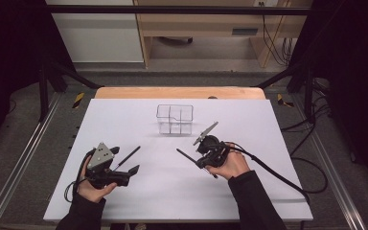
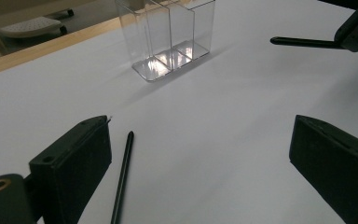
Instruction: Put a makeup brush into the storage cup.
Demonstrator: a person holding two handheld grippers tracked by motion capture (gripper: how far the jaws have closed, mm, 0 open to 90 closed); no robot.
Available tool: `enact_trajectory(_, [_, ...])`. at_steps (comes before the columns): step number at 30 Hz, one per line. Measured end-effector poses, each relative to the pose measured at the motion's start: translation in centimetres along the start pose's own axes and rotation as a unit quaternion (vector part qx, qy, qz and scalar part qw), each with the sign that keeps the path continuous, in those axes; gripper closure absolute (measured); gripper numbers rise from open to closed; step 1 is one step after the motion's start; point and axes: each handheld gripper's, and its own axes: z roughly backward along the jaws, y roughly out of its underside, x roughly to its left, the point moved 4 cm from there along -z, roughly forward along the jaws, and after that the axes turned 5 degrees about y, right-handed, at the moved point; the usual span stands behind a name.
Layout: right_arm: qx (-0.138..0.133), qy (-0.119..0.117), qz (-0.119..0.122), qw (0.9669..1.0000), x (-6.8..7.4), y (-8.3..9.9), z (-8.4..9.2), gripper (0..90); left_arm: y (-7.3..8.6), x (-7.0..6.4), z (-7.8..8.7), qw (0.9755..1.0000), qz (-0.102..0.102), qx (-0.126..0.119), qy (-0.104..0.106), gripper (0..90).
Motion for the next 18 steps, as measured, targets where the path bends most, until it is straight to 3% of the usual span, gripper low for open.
enact_trajectory(18, [-0.011,-0.011,0.011,0.9998,0.4,-0.9,1.9,84.4,-2.2,-1.0,-0.7,0.9989,-0.044,0.009,0.016,5.3])
